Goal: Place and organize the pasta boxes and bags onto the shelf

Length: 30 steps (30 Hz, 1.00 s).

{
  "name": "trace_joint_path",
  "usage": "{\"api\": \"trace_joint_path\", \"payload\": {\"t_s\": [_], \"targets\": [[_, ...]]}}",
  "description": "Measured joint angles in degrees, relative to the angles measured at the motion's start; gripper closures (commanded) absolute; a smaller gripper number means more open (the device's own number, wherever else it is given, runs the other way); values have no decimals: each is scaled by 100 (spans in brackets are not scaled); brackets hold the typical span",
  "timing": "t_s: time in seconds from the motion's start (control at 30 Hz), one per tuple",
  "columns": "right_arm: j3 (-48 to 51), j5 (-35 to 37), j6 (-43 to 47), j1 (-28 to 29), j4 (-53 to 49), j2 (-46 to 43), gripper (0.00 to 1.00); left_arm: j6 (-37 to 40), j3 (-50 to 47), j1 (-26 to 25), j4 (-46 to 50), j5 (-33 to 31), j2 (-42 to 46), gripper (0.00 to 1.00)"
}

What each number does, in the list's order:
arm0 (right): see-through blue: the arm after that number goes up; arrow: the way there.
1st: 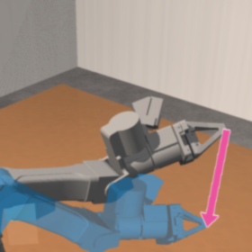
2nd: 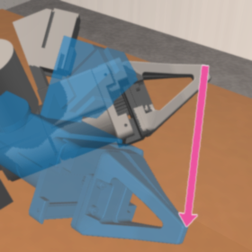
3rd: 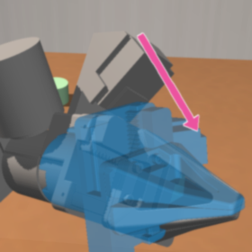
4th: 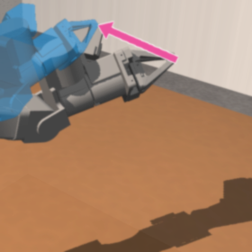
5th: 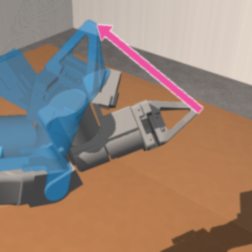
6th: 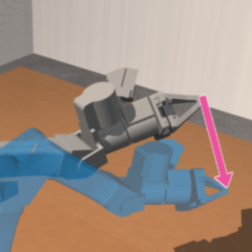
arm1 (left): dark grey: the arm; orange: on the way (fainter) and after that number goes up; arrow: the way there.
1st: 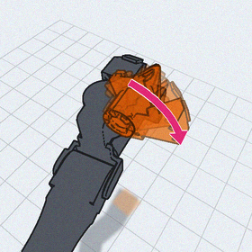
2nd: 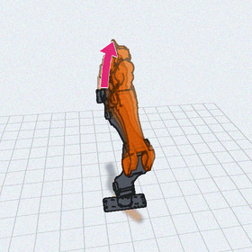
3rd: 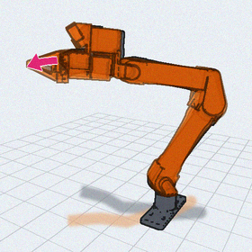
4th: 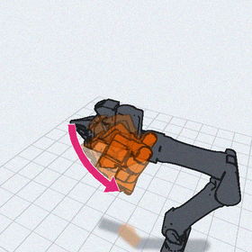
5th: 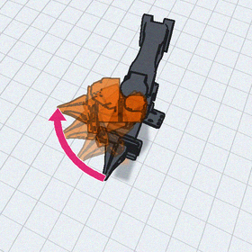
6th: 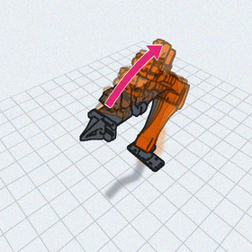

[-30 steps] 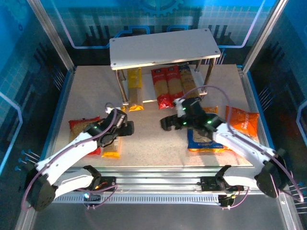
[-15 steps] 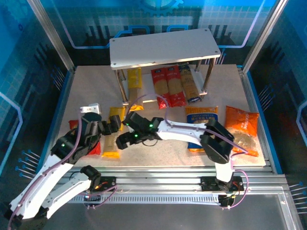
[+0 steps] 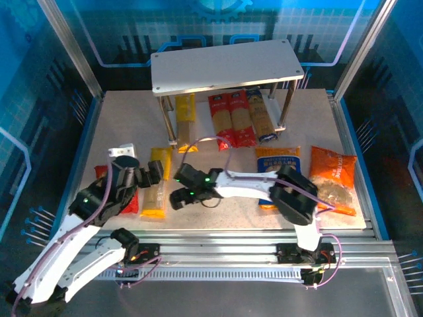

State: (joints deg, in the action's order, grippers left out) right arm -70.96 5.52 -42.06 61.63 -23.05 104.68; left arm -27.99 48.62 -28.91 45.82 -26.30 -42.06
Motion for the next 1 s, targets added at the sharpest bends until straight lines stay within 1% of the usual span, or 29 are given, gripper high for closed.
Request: {"api": "trace_joint_path", "payload": {"t_s": [0.07,0.13,0.23,0.37,0.6,0.8,1.0], "targets": [[247,181,94,-157,-138,-643,4,-13,-201,0,-111,92,-420,1],[262,350,212,-251,-201,-1139,4,-22,-363,0,-229,205,-887,1],[260,538,409,-269,-315,-1722,3,-63,-621,0,-422,356,-1471,1],[310,680,601,-284,-487,-2159,3,-136,-903,7,-614,474,-1847,1],[459,817,892,-435,-658,-2938,2,-341,-957,107,-883,468,-2568,1],[573,981,1106,-601,-658,-3620,2,-361,-833,402,-885,522,-3237,1],[925,1110,1202,-868,-649,-4277,1,-343,-575,800,-883,837,-3853,1]]}}
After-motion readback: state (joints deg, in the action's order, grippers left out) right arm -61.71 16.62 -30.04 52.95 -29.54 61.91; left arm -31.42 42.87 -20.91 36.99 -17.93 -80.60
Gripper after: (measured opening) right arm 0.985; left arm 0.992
